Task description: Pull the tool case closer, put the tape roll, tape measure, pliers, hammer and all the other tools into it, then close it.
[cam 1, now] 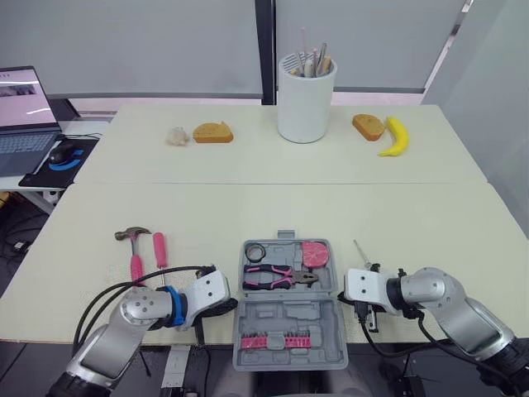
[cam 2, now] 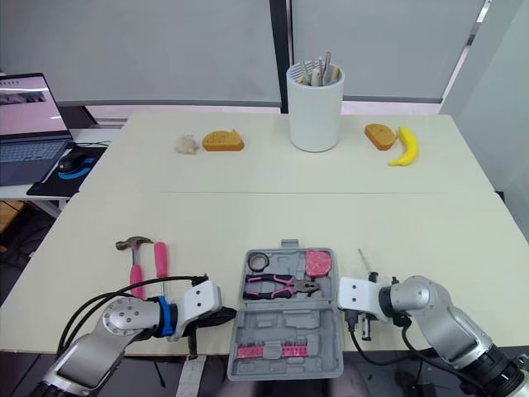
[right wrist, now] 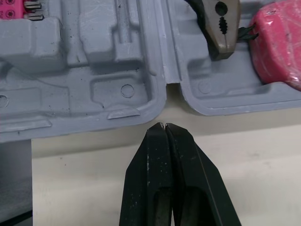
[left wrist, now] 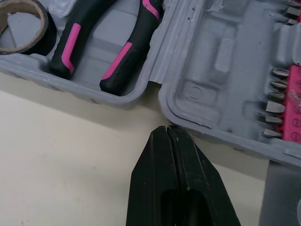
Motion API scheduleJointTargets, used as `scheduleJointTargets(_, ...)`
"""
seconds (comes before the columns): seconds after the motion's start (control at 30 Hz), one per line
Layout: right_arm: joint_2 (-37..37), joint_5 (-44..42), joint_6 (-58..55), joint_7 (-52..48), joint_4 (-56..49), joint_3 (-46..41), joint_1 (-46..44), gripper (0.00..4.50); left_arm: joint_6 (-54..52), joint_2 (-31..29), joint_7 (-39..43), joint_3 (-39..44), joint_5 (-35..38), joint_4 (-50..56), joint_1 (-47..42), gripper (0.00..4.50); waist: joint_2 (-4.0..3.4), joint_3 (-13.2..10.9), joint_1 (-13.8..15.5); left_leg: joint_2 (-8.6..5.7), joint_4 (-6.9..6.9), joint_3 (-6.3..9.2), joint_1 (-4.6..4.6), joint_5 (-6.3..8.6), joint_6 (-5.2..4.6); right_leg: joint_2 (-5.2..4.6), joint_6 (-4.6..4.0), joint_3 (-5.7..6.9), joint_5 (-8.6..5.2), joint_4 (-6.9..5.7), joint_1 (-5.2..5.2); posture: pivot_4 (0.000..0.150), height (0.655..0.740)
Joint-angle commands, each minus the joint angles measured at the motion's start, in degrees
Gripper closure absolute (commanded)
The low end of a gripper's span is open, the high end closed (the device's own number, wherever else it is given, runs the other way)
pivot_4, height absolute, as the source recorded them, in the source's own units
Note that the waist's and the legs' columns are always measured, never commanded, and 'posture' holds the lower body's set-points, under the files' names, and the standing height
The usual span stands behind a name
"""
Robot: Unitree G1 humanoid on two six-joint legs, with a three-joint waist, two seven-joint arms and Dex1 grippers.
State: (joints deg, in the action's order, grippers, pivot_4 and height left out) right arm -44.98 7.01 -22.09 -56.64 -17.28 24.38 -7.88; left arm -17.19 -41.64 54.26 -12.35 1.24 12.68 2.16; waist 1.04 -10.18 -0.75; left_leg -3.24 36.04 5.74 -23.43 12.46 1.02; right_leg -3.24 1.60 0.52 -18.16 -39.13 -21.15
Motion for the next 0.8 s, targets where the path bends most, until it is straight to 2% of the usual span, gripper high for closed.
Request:
scheduleJointTargets(0.03, 1.29, 0.96, 1.04, 0.59, -0.72, 1.12, -0.09, 4.47, 1.41, 2.25, -1.81, -2.89, -1.92, -0.70, -1.65, 4.50, 0.01, 0.01, 0.01, -0.01, 0.01, -0.01, 0.00, 0.00, 0.00, 0.00, 0.01, 0.00, 0.01, 0.00, 0.01, 0.150, 0.7400)
scheduleJointTargets(0.17, 2.87, 2.66, 2.65, 1.45, 0.82, 2.07, -0.70, 4.47, 1.36, 4.28, -2.17, -4.76, -2.82, -2.32, -3.24, 4.50, -0.02, 0.15, 0.13, -0.03, 0.01, 0.01, 0.10, 0.00, 0.00, 0.00, 0.02, 0.00, 0.01, 0.02, 0.13, 0.150, 0.7400)
scheduleJointTargets(0.3, 3.45, 3.44, 3.06, 0.65, 1.27, 2.02, -1.21, 4.47, 0.46, 5.64, -1.31, -5.97, -2.74, -2.90, -4.59, 4.50, 0.00, 0.18, 0.43, -0.04, -0.03, 0.07, 0.68, 0.01, -0.01, -0.01, 0.04, 0.04, -0.01, 0.17, 0.81, 0.150, 0.7400)
scheduleJointTargets(0.47, 4.52, 3.69, 3.58, 0.70, 2.08, 1.52, -2.06, 4.47, 1.20, 7.60, -2.05, -5.73, -3.14, -5.31, -6.94, 4.50, -0.04, 0.28, 0.56, -0.07, -0.02, 0.13, 0.68, 0.01, -0.01, -0.02, 0.04, 0.06, -0.01, 0.17, 0.83, 0.150, 0.7400)
scheduleJointTargets(0.8, 9.12, 4.35, 6.66, 2.60, 11.90, -1.18, -9.74, 4.47, 5.49, 9.12, -2.91, -3.86, -4.79, -14.14, -14.07, 4.50, -0.05, 0.37, 0.50, -0.08, -0.02, 0.17, 0.71, 0.00, 0.01, 0.00, 0.08, 0.08, 0.03, 0.11, 0.84, 0.150, 0.7400)
